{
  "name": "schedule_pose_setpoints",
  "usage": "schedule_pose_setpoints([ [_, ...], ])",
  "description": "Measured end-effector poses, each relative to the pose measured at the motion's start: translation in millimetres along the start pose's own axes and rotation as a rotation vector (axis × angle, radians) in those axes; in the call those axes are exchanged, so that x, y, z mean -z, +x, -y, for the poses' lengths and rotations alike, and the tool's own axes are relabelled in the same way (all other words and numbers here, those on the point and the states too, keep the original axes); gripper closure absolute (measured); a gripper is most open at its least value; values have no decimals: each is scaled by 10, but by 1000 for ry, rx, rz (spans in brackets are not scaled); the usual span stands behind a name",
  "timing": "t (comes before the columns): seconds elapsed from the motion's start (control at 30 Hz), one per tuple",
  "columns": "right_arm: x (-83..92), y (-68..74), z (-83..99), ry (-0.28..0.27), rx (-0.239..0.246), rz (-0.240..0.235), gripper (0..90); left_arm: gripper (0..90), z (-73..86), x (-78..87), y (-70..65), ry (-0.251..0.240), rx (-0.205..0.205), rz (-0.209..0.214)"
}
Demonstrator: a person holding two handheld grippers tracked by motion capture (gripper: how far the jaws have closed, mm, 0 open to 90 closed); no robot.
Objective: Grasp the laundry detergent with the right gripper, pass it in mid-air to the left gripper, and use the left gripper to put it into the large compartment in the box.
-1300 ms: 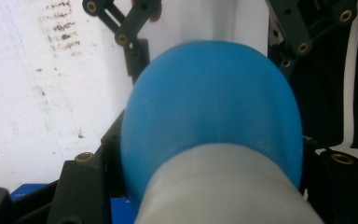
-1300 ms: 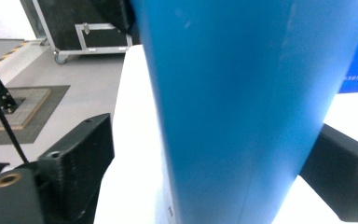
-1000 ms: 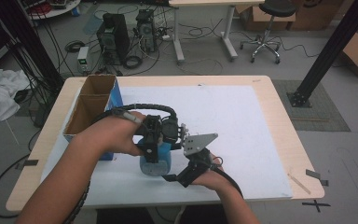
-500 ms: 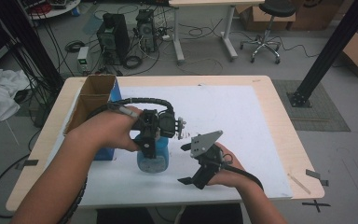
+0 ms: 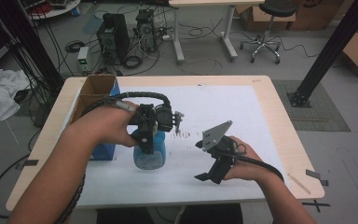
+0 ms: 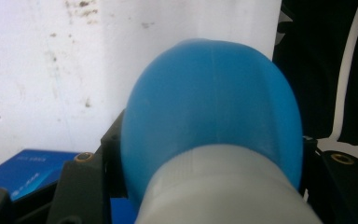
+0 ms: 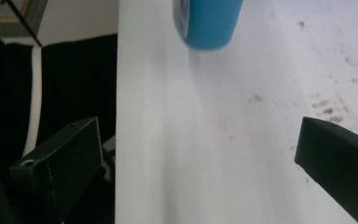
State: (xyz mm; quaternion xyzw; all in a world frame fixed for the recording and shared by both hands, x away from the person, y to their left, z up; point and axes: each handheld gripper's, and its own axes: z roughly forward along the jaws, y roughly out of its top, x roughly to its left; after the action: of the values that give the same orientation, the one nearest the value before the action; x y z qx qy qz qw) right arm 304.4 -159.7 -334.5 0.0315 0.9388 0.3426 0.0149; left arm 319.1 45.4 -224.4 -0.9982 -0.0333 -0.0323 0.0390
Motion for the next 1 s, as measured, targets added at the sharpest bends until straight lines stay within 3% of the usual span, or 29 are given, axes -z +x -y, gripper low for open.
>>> schedule_pose_setpoints([
  [0.3, 282, -151, -57, 172, 7, -23, 11, 385, 100, 256, 93, -15, 112, 34],
  [0.43, 355, -207, -83, 251, 5, -27, 11, 385, 163, 388, 141, -27, 193, 59],
  [0.53, 407, -252, -85, 279, -1, -29, 12, 384, 205, 477, 175, -25, 250, 68],
  [0.8, 458, -337, -29, 322, -9, -37, 14, 385, 358, 697, 346, -31, 517, 98],
  [1.0, 472, -366, 34, 337, -17, -44, 18, 384, 465, 786, 444, -16, 664, 93],
])
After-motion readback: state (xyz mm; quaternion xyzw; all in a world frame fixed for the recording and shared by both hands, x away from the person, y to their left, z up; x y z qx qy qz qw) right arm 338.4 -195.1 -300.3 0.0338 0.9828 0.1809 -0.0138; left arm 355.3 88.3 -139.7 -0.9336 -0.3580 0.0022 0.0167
